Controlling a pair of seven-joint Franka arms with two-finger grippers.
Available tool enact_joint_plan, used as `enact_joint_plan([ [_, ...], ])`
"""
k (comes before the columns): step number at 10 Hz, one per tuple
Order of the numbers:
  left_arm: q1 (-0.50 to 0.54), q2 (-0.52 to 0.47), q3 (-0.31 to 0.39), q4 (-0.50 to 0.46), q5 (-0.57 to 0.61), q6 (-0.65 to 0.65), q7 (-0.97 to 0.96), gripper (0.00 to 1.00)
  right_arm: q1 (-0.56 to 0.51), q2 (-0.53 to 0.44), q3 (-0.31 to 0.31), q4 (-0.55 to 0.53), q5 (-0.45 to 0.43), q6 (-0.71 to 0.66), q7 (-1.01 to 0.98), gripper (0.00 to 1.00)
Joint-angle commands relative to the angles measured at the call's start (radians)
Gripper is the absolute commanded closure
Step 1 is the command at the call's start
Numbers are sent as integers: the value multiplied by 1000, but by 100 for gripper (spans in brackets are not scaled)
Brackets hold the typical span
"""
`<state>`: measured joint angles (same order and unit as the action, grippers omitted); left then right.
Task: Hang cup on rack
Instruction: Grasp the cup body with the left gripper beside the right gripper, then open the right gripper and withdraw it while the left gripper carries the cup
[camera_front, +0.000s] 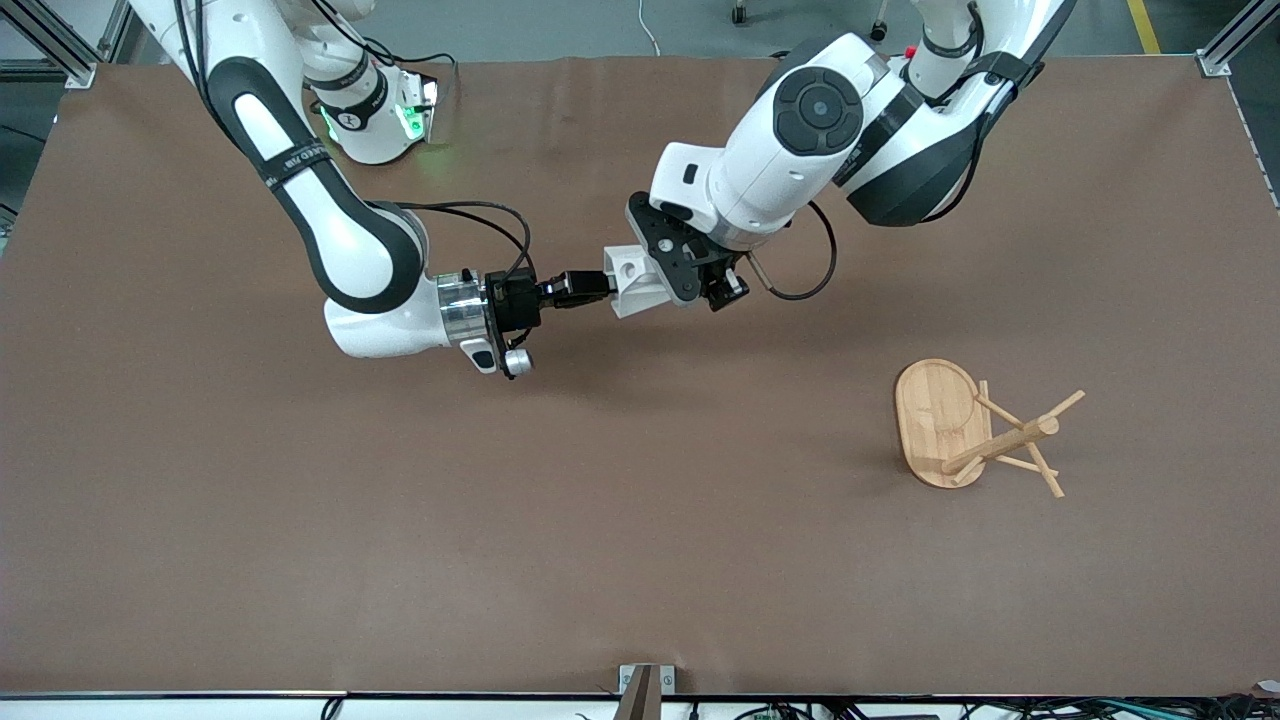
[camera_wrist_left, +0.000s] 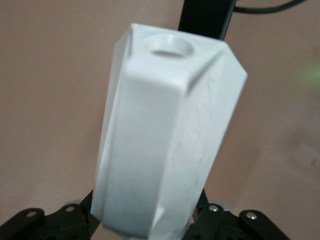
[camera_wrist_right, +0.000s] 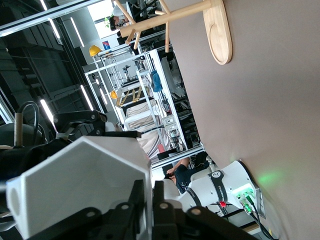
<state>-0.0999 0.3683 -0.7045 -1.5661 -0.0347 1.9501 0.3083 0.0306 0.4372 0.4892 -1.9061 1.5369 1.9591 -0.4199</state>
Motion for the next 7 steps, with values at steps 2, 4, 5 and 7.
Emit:
enact_joint_plan([
  [2,2,21,-7,-6,32,36,-31,89,-23,-21,6,-14,6,-2,-4,0],
  [4,2,21,-7,-9,32,38,-31,89,-66,-31,-24,-13,-84,-3,3,0],
  [5,3,21,-7,-9,30,36,-31,89,-70,-35,-71,-5,-124,-11,48,0],
  [7,3,21,-7,-11,30,36,-31,90,-70,-43,-138,59,-275,-12,238,0],
])
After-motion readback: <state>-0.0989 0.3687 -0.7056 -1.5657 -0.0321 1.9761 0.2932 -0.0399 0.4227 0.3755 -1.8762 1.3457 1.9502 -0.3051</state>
